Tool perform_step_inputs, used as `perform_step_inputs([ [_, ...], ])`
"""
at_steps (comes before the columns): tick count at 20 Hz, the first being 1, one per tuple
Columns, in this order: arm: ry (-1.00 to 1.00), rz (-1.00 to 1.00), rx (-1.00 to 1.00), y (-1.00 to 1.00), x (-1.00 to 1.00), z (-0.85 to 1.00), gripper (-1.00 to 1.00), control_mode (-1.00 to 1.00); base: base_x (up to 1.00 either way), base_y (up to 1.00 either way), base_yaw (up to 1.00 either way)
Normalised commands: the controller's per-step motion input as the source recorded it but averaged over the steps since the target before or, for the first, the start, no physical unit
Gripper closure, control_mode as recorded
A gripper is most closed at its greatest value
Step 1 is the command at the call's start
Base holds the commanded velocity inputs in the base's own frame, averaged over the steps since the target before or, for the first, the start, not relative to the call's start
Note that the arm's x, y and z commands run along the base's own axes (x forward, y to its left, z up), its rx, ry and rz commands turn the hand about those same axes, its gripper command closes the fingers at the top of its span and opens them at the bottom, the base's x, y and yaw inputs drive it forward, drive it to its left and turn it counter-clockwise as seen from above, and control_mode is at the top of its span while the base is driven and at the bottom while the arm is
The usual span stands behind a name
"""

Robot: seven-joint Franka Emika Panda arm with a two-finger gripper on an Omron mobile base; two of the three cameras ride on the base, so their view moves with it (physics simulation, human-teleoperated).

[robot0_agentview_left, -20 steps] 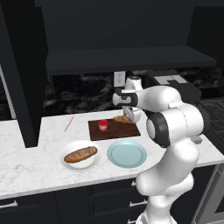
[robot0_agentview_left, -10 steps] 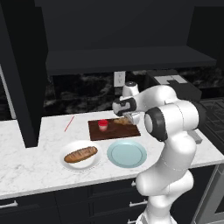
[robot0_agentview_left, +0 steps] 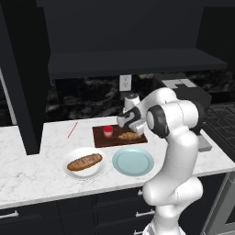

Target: From the different types of pastries on the counter, select a croissant and place it on the cutting board. Then retrieve a jar of jam from the cabinet and place it alongside the croissant on the cutting board.

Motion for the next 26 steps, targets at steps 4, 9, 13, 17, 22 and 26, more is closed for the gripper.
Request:
perform_step_inputs([
  [4, 0.00, 0.00, -0.03, 0.00, 0.44, -0.07, -1.00, -1.00, 0.00, 0.00, 0.00],
  [9, 0.01, 0.00, 0.12, -0.14, 0.15, 0.58, -1.00, -1.00, 0.00, 0.00, 0.00],
  [13, 0.03, 0.04, 0.15, -0.06, -0.30, 0.99, -1.00, -1.00, 0.00, 0.00, 0.00],
  [17, 0.00, 0.01, 0.14, 0.04, -1.00, 0.24, -1.00, -1.00, 0.00, 0.00, 0.00],
  [22, -0.06, 0.00, 0.02, 0.34, -1.00, -0.12, -1.00, -1.00, 0.00, 0.00, 0.00],
  [26, -0.16, 0.00, 0.00, 0.48, -1.00, -0.27, -1.00, -1.00, 0.00, 0.00, 0.00],
])
